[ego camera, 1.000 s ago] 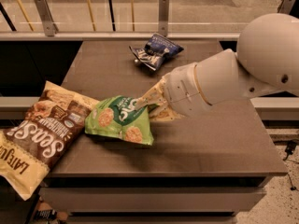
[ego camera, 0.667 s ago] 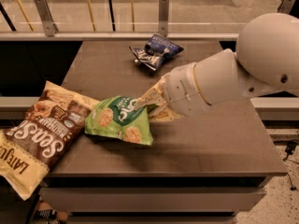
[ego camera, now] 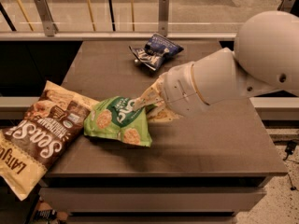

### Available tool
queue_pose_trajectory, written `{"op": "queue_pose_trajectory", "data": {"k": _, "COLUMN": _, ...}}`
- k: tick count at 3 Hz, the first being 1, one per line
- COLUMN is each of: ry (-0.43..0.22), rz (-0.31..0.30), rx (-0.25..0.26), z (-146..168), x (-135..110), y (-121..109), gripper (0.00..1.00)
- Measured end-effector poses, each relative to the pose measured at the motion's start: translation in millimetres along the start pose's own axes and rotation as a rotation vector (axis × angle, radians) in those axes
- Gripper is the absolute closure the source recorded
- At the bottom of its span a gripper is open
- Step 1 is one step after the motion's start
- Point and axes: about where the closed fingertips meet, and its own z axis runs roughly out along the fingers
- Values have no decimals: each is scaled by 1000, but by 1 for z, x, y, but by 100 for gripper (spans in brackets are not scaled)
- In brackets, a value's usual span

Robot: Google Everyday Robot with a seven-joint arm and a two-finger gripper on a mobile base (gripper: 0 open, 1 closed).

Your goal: Move green rice chip bag near brown chip bag

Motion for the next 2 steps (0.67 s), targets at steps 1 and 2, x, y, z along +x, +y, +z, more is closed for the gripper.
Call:
{"op": "queue_pose_trajectory", "data": {"k": 1, "ry": 1, "rz": -4, "rx": -2, "z": 0, "x": -2, "y": -1, "gripper": 13}}
{"op": "queue_pose_trajectory", "data": {"k": 2, "ry": 2, "rz": -9, "rx": -4, "z": 0, "x": -4, "y": -2, "gripper": 0}}
